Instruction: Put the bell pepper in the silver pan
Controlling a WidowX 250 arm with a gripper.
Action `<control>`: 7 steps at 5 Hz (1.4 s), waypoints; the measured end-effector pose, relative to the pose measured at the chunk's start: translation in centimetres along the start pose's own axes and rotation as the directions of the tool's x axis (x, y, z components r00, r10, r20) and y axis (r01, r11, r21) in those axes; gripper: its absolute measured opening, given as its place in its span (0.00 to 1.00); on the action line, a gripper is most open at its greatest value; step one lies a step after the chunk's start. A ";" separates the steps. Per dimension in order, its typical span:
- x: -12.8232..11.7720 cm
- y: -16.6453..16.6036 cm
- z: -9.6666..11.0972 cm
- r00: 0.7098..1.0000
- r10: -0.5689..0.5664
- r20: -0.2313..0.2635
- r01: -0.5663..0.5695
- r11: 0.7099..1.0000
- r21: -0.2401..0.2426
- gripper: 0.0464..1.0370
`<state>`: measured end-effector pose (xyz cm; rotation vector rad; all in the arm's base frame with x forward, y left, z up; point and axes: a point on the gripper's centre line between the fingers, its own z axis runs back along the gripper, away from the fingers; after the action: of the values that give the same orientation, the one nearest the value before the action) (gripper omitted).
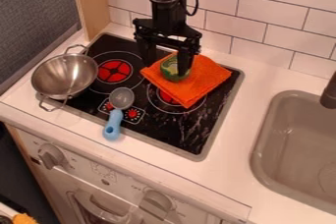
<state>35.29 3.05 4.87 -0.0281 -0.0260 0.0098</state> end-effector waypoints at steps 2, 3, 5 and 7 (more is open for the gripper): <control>0.7 -0.3 -1.9 0.999 0.042 -0.017 -0.042 0.999 -0.002 0.96; 1.0 -0.3 -2.2 0.999 0.046 -0.013 -0.046 0.999 0.004 0.96; 1.4 -0.5 -2.9 0.999 0.039 -0.009 -0.039 0.999 -0.014 0.65; 0.4 -0.6 -1.0 1.000 0.013 0.000 -0.013 0.999 -0.052 0.42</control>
<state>35.68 2.43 3.85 -0.0801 -0.0265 0.0224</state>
